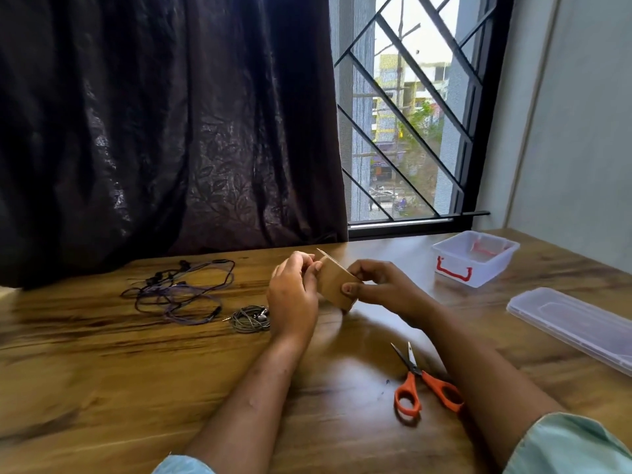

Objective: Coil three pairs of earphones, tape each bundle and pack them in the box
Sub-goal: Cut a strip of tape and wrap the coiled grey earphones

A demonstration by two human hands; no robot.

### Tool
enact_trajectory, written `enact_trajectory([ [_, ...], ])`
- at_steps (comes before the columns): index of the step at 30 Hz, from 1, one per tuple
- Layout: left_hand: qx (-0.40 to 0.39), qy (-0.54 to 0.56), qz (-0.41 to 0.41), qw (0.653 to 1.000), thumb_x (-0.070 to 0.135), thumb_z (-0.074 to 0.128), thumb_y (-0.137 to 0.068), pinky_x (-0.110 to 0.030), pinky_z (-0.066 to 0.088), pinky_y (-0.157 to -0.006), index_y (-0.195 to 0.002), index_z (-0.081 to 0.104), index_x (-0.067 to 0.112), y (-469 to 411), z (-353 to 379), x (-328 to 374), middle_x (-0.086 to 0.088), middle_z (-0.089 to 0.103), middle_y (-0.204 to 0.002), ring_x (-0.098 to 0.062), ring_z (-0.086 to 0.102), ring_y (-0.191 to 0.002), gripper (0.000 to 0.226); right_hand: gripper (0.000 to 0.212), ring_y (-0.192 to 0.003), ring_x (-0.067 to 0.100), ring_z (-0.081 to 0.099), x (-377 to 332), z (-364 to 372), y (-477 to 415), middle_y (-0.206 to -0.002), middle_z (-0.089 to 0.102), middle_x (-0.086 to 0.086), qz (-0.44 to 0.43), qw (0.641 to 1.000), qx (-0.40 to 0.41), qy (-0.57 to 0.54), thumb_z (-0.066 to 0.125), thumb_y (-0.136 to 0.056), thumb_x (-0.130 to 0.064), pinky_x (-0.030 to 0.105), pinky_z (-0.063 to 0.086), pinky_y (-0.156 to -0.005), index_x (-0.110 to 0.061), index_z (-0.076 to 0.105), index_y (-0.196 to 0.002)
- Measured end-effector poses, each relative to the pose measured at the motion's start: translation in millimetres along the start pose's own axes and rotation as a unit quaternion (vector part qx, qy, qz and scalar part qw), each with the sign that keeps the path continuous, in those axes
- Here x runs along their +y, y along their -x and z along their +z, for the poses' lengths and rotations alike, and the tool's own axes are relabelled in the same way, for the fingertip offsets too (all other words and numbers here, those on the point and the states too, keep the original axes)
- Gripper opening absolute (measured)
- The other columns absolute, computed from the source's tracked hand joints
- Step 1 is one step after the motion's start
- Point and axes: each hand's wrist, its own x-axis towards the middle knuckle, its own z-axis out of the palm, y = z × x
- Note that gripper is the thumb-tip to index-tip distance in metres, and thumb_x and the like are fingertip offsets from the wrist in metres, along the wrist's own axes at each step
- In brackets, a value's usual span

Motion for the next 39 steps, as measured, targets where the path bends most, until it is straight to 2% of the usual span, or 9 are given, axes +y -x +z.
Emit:
enact_trajectory([
  [11, 0.037, 0.058, -0.037, 0.997, 0.021, 0.049, -0.097, -0.022, 0.038, -0.047, -0.086, 0.051, 0.012, -1.4, -4.0, 7.2, 0.004, 0.055, -0.069, -0.012, 0.053, -0.060, 0.015, 0.025, -0.088, 0.024, 0.054, -7.4, -26.7, 19.9, -0.090, 0.056, 0.013, 0.092, 0.982, -0.102, -0.129, 0.076, -0.074, -0.021, 0.033, 0.047, -0.083, -0.008, 0.061, -0.090],
  [17, -0.117, 0.213, -0.106, 0.964, 0.019, 0.052, -0.095, -0.026, 0.053, -0.049, -0.082, 0.048, 0.017, 8.4, 1.7, 6.3, -0.007, 0.066, -0.075, -0.013, 0.066, -0.065, 0.014, 0.017, -0.096, 0.014, 0.057, -16.4, -37.5, 59.3, -0.100, 0.065, 0.001, 0.080, 0.981, 0.075, 0.161, 0.075, -0.079, -0.010, 0.009, 0.041, -0.076, -0.016, 0.069, -0.094],
  [22, -0.169, 0.176, -0.115, 0.963, 0.015, 0.056, -0.093, -0.024, 0.047, -0.043, -0.095, 0.056, 0.021, 24.1, -2.0, 8.7, 0.001, 0.067, -0.081, -0.003, 0.062, -0.057, 0.006, 0.033, -0.088, -0.006, 0.049, -17.3, -23.0, 79.0, -0.110, 0.052, 0.009, 0.031, 0.968, 0.154, 0.196, 0.071, -0.079, 0.002, -0.006, 0.034, -0.072, 0.002, 0.066, -0.112],
  [26, -0.203, 0.165, -0.146, 0.954, 0.011, 0.057, -0.092, -0.025, 0.045, -0.044, -0.083, 0.061, 0.024, 31.7, -9.6, 8.8, -0.002, 0.068, -0.079, -0.011, 0.061, -0.048, 0.017, 0.033, -0.109, 0.020, 0.054, -5.7, -11.5, 81.0, -0.114, 0.049, 0.004, 0.032, 0.960, 0.159, 0.229, 0.069, -0.081, 0.004, 0.007, 0.043, -0.089, -0.002, 0.066, -0.113],
  [28, -0.207, 0.187, -0.171, 0.945, 0.005, 0.057, -0.091, -0.023, 0.044, -0.041, -0.077, 0.061, 0.023, 36.6, -15.1, 12.8, -0.005, 0.067, -0.072, -0.011, 0.060, -0.046, 0.023, 0.033, -0.111, 0.019, 0.051, -3.2, -6.6, 82.6, -0.115, 0.047, 0.002, 0.026, 0.953, 0.168, 0.250, 0.068, -0.082, 0.003, 0.018, 0.045, -0.096, -0.004, 0.067, -0.114],
  [30, -0.218, 0.217, -0.202, 0.930, -0.002, 0.055, -0.091, -0.022, 0.046, -0.041, -0.076, 0.060, 0.016, 40.7, -20.8, 16.1, -0.007, 0.065, -0.070, -0.010, 0.061, -0.048, 0.024, 0.035, -0.111, 0.014, 0.047, -2.2, -2.7, 85.4, -0.119, 0.048, 0.004, 0.029, 0.946, 0.170, 0.275, 0.068, -0.083, -0.001, 0.012, 0.040, -0.097, -0.009, 0.066, -0.117],
  [33, -0.239, 0.260, -0.246, 0.902, -0.006, 0.052, -0.091, -0.018, 0.052, -0.051, -0.078, 0.059, 0.012, 45.4, -29.0, 18.6, -0.009, 0.065, -0.074, -0.015, 0.066, -0.061, 0.024, 0.037, -0.118, 0.022, 0.045, -1.7, 4.1, 89.5, -0.124, 0.049, 0.002, 0.048, 0.936, 0.177, 0.301, 0.066, -0.086, -0.006, 0.030, 0.041, -0.103, -0.016, 0.065, -0.121],
  [36, -0.262, 0.287, -0.274, 0.880, -0.007, 0.049, -0.092, -0.018, 0.055, -0.059, -0.084, 0.058, 0.012, 51.7, -36.5, 21.1, -0.009, 0.064, -0.084, -0.018, 0.067, -0.074, 0.022, 0.039, -0.123, 0.024, 0.042, -13.5, 12.8, 97.9, -0.129, 0.049, 0.002, 0.075, 0.920, 0.184, 0.339, 0.062, -0.089, -0.011, 0.020, 0.026, -0.101, -0.020, 0.060, -0.128],
  [39, -0.284, 0.303, -0.286, 0.863, -0.005, 0.048, -0.093, -0.020, 0.056, -0.065, -0.090, 0.059, 0.012, 59.4, -46.6, 26.5, -0.008, 0.064, -0.090, -0.017, 0.066, -0.085, 0.021, 0.038, -0.120, 0.025, 0.046, -35.3, 25.6, 115.3, -0.127, 0.052, 0.001, 0.099, 0.890, 0.228, 0.382, 0.060, -0.090, -0.018, 0.029, 0.037, -0.096, -0.023, 0.057, -0.128],
])
